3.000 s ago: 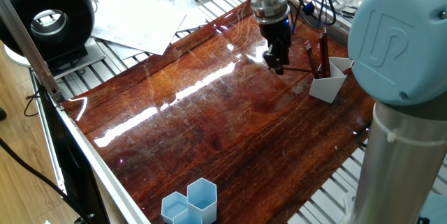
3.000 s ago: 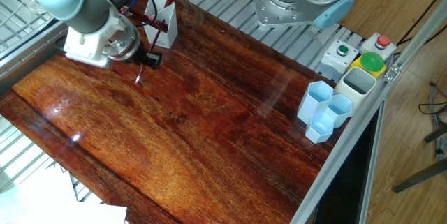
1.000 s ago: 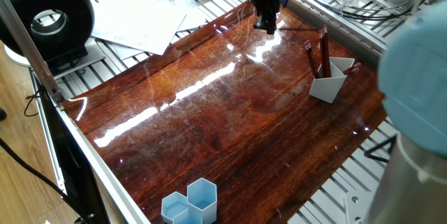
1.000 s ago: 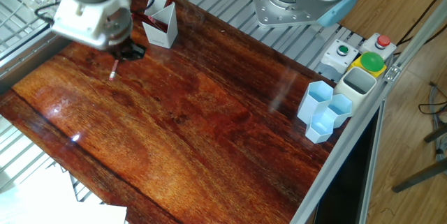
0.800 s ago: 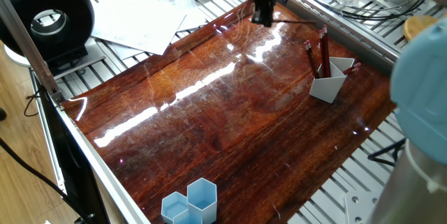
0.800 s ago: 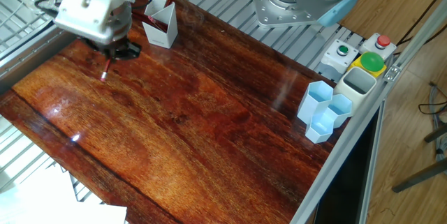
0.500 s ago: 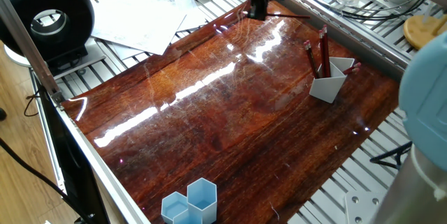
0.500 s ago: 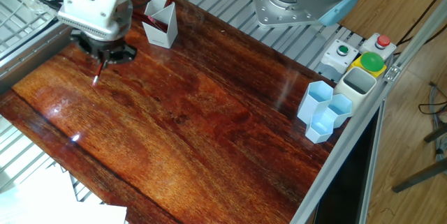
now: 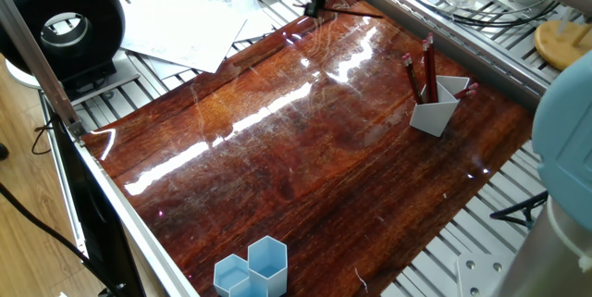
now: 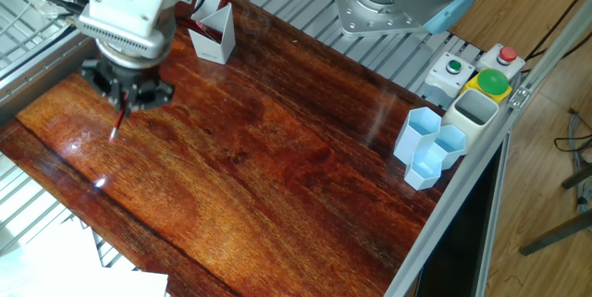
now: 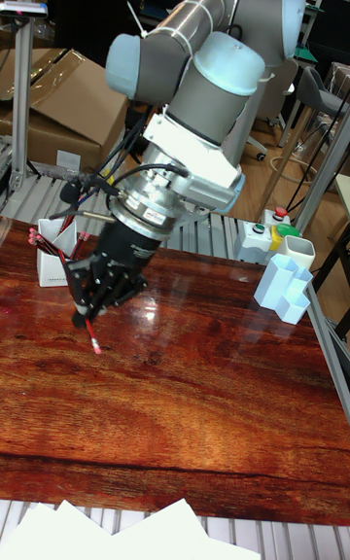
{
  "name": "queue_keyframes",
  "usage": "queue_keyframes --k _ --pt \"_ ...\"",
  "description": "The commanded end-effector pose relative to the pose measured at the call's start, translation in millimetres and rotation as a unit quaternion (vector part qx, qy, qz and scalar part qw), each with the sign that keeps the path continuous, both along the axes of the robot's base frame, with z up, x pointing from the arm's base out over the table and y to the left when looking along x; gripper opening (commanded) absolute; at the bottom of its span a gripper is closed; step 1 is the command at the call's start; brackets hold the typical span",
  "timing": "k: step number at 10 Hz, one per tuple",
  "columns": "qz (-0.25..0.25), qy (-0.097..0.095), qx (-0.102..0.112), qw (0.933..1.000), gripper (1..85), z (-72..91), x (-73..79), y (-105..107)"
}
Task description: Put the pen into the pen holder
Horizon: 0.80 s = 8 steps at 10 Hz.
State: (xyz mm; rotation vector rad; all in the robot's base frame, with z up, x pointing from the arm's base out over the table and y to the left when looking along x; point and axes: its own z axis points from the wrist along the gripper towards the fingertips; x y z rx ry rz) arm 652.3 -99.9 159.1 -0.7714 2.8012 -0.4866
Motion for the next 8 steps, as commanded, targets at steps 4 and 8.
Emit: queue_keyframes --k 4,8 --pt "0.013 -0.027 0.078 0.9965 1.0 -24.2 28.8 41" --pt "0.020 -0.057 0.125 0.9903 1.0 -71.8 28.3 51"
